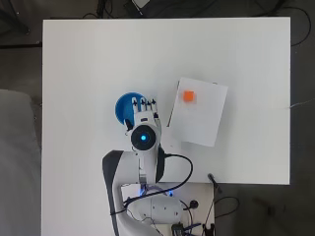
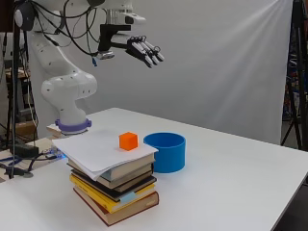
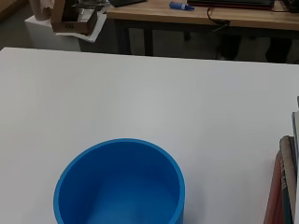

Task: Teleoperate dual arm-hand system to pick and place objects

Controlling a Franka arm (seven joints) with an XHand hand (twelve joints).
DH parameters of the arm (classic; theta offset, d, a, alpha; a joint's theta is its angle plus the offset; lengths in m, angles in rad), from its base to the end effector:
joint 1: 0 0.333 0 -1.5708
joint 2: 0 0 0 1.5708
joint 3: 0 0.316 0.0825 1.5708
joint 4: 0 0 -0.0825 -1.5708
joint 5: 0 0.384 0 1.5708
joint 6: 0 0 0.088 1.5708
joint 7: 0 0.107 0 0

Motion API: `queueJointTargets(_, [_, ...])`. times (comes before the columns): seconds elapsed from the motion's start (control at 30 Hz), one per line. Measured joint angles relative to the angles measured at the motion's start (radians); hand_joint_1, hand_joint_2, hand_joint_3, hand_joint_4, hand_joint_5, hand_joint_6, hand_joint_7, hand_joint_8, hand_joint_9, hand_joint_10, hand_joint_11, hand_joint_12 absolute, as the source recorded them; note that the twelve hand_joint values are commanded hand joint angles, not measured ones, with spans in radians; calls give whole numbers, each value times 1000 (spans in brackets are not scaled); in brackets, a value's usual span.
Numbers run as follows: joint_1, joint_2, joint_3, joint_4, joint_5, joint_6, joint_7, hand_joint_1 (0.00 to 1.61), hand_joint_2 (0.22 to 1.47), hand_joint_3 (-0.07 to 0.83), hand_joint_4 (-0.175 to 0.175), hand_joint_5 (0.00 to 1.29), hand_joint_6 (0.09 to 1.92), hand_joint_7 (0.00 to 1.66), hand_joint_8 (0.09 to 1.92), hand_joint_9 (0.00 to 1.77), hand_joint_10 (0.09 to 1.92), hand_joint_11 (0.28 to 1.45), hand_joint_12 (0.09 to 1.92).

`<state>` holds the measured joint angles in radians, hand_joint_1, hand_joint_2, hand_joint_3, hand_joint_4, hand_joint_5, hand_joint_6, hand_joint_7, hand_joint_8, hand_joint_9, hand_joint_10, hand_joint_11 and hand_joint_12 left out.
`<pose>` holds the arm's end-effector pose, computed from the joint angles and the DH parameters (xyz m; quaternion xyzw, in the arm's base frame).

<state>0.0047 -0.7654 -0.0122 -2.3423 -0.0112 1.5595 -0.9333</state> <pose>0.3112 -0.0046 0.5896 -0.8940 -0.4481 0.0084 0.0027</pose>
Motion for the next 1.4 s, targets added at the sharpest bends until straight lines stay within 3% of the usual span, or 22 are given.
queueJointTargets(0.2, [6, 53, -21, 32, -23, -16, -162, 334, 1200, 6, 90, 413, 87, 514, 87, 628, 87, 490, 87])
queueJointTargets(0.57, [1, 65, -46, 30, -16, 10, -116, 312, 1192, -2, 87, 362, 87, 420, 87, 527, 87, 467, 87])
queueJointTargets(0.67, [-3, 49, -59, -19, -20, 110, -98, 282, 1166, -5, 96, 362, 87, 444, 87, 546, 87, 477, 87])
queueJointTargets(0.77, [-14, 37, -83, -98, -29, 272, -72, 293, 1112, -18, 79, 176, 87, 291, 87, 448, 87, 477, 87])
queueJointTargets(0.87, [-24, 54, -139, -164, -32, 432, -37, 334, 1018, -19, 73, 89, 87, 165, 87, 354, 87, 488, 87])
queueJointTargets(0.97, [-36, 112, -214, -178, -53, 552, 7, 321, 989, -13, 62, 78, 87, 180, 87, 381, 87, 514, 87])
queueJointTargets(1.17, [-46, 227, -327, -184, -150, 643, 171, 367, 1029, 6, 32, 124, 87, 260, 87, 473, 87, 554, 87])
queueJointTargets(1.23, [-42, 248, -369, -191, -141, 667, 121, 410, 1039, 5, 32, 143, 87, 265, 87, 477, 87, 548, 87])
queueJointTargets(1.4, [-33, 304, -424, -203, -124, 678, -162, 462, 1028, -2, 36, 132, 87, 222, 87, 438, 87, 515, 87])
